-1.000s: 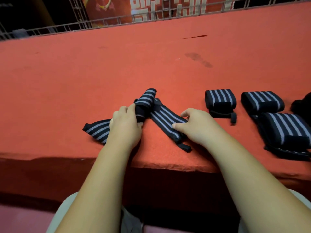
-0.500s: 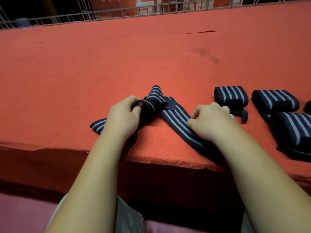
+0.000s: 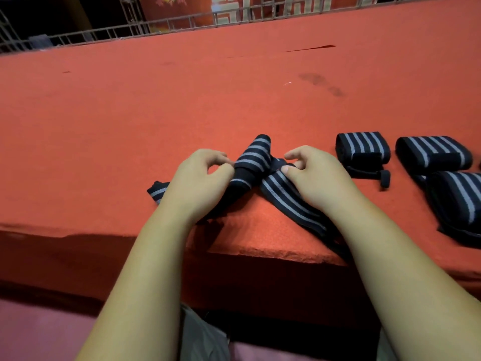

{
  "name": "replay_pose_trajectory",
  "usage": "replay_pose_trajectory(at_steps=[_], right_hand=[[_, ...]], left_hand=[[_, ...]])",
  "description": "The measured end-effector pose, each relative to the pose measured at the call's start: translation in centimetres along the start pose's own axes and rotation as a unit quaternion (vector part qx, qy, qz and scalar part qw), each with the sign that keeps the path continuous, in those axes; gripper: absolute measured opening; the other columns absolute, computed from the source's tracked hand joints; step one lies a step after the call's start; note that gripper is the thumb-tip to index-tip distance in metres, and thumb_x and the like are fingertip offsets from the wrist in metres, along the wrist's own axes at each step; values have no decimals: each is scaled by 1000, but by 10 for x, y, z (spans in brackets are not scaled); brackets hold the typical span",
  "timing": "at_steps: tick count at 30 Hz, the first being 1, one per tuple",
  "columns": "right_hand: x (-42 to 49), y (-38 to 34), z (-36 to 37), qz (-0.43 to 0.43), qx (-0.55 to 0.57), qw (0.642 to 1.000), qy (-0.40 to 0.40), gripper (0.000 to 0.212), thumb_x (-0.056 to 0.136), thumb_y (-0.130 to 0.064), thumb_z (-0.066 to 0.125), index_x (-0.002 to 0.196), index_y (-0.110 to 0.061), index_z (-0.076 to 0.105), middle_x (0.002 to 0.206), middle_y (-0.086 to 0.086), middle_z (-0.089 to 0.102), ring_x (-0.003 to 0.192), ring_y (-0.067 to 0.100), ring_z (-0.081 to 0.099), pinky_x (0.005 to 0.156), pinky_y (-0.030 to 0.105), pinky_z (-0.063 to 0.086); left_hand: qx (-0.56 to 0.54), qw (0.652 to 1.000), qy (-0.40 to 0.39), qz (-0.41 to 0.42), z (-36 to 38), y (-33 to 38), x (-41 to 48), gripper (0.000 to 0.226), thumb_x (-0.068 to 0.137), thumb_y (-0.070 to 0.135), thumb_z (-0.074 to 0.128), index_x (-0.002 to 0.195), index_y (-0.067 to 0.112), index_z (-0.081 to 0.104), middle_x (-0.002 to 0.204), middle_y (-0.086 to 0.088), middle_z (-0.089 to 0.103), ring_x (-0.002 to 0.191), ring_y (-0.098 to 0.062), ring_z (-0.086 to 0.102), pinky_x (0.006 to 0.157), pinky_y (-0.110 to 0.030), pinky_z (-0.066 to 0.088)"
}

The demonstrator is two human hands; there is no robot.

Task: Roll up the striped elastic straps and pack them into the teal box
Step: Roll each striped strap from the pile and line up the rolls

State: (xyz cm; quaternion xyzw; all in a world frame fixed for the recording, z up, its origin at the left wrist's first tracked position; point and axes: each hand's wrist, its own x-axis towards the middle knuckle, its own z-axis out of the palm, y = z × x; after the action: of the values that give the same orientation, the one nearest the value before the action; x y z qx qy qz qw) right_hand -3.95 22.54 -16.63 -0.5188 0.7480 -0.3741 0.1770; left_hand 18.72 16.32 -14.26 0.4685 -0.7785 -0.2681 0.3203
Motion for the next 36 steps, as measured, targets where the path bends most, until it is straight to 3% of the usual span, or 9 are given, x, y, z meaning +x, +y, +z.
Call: replay_pose_trajectory(at_steps=[2,6,12,16,19,23,27,31,36], right_hand=[[-1,0,-2,-24,53,998,-2,24,102,-22,70,122,-35,69,96,-6,72,74,10,61,75,29,42],[-10,-5,-10,-75,113,991,1,30,99,-17,70,118,-40,64,96,-4,73,69,11,61,69,32,48],[-25,-5,-26,-96,144,985,-7,31,97,-13,68,113,-39,62,94,-12,71,86,22,69,80,43,53],[-27,0,-33,-90,212,973,-35,29,99,-5,67,114,-29,63,83,-13,65,73,1,61,72,24,49],[-29,0,-33,-91,238,966,-44,26,100,-3,67,115,-23,64,80,-14,63,73,2,60,70,18,49],[-28,0,-34,-76,244,967,-21,29,96,0,66,108,-26,65,77,-10,59,76,20,63,79,38,52],[-27,5,-36,-26,198,979,26,27,90,-2,56,93,-26,66,67,-6,51,54,8,44,58,31,39],[-26,10,-40,22,136,989,44,17,90,-12,55,89,-25,66,60,-14,54,52,5,46,59,30,39],[-23,4,-39,14,24,996,79,10,92,-39,63,89,-31,65,108,-13,58,108,14,59,88,35,44]], left_hand=[[80,987,79,119,8,11,2,18,96,24,70,114,24,72,123,10,67,120,-8,60,103,-20,39],[185,952,12,244,35,29,4,30,95,27,69,125,26,72,125,9,69,124,-21,57,106,-42,48],[126,981,6,146,52,24,20,18,96,48,73,109,38,80,108,14,71,115,-23,59,99,-48,49],[26,996,-14,81,51,26,21,11,94,35,82,90,44,78,96,16,71,108,-21,64,95,-41,51],[72,993,6,92,58,28,20,9,96,42,67,88,39,72,95,15,70,105,-25,65,95,-49,53],[82,991,102,23,64,34,24,16,105,28,50,100,20,63,108,-4,70,107,-33,63,93,-46,49],[-41,970,217,-105,44,24,35,20,105,12,47,97,5,64,113,-23,72,108,-38,63,79,-35,34],[-117,953,244,-138,26,10,39,34,107,31,48,107,9,74,109,-7,75,110,-33,69,81,-32,44],[-218,952,191,-100,30,23,29,28,97,50,54,97,29,74,100,1,80,99,-25,77,96,-56,61]])
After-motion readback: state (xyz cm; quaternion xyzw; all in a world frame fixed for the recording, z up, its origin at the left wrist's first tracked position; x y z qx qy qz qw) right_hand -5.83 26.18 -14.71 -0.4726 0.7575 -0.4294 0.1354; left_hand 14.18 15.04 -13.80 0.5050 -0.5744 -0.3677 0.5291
